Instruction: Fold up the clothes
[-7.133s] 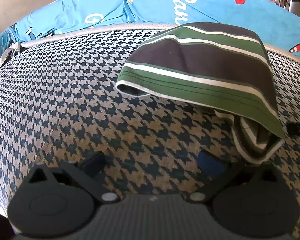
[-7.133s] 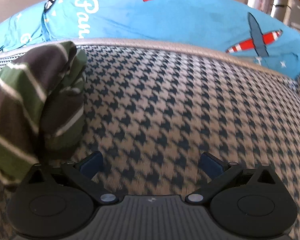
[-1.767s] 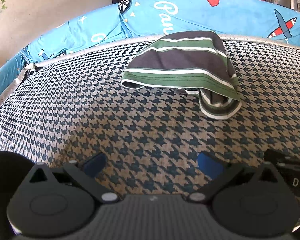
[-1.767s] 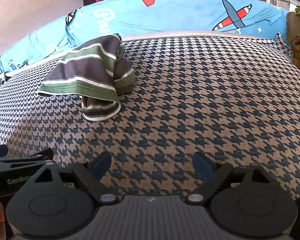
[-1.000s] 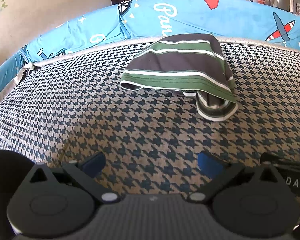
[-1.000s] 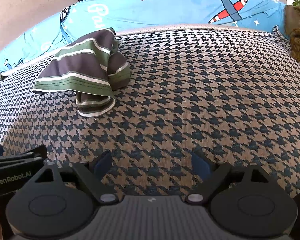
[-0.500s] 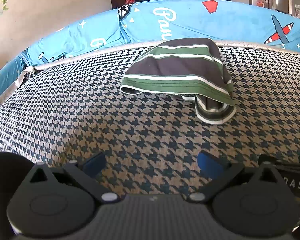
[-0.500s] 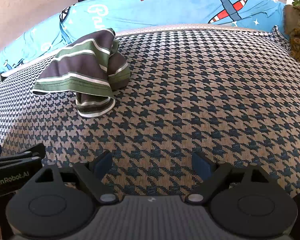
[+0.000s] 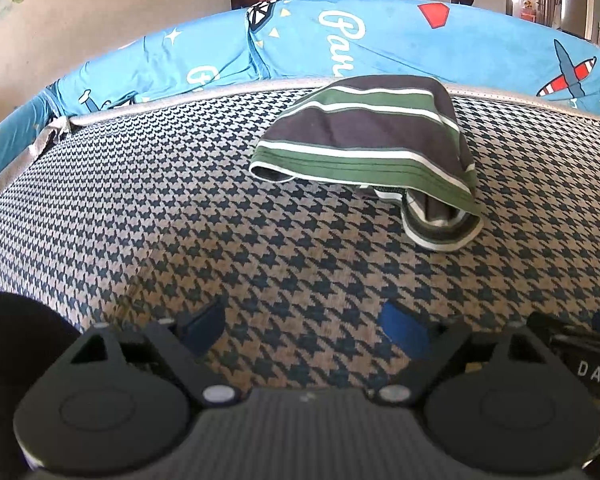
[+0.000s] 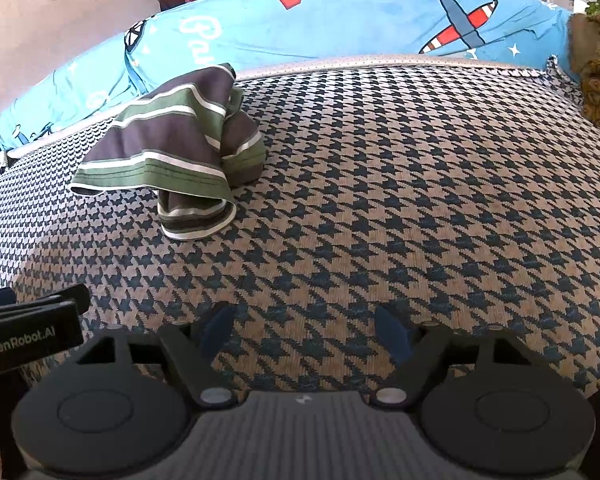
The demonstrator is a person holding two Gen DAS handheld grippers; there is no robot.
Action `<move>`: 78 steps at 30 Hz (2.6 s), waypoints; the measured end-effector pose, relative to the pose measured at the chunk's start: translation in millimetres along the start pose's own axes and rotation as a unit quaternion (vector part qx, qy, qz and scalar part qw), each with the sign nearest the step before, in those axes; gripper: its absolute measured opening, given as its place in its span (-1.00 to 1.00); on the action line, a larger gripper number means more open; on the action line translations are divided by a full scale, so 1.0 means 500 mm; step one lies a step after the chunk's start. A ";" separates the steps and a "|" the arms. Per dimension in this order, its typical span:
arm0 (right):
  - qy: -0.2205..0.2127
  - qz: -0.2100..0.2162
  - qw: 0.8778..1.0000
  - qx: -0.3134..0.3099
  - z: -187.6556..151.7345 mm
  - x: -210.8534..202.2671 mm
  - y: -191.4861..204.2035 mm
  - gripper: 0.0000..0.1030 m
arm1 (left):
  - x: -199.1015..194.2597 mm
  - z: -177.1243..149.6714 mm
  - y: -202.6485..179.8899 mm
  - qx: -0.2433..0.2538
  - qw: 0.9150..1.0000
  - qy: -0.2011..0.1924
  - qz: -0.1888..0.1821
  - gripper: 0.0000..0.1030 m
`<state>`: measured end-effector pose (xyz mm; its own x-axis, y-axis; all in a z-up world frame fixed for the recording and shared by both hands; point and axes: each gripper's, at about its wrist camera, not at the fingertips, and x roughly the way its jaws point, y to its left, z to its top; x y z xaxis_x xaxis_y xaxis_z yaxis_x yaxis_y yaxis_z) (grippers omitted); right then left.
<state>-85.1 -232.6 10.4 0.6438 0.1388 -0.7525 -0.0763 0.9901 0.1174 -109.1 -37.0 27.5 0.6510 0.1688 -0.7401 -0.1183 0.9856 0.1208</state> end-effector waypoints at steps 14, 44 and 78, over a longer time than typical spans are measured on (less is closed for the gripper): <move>0.002 -0.016 0.999 -0.033 -0.006 0.011 0.016 0.40 | 0.014 -0.001 -0.005 -0.004 1.000 0.017 -0.001 0.99; -0.003 -0.037 0.996 -0.082 -0.018 0.023 0.037 0.60 | 0.022 0.000 -0.005 -0.013 0.999 0.024 -0.021 1.00; 0.013 -0.025 0.998 -0.051 -0.010 0.005 0.035 -0.01 | 0.021 0.169 0.068 -0.021 0.998 -0.043 -0.049 0.87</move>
<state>-88.8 -214.8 7.3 0.6293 0.0884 -0.7721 -0.1233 0.9923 0.0131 -42.8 -0.8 79.8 0.7233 0.0744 -0.6865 -0.0817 0.9964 0.0219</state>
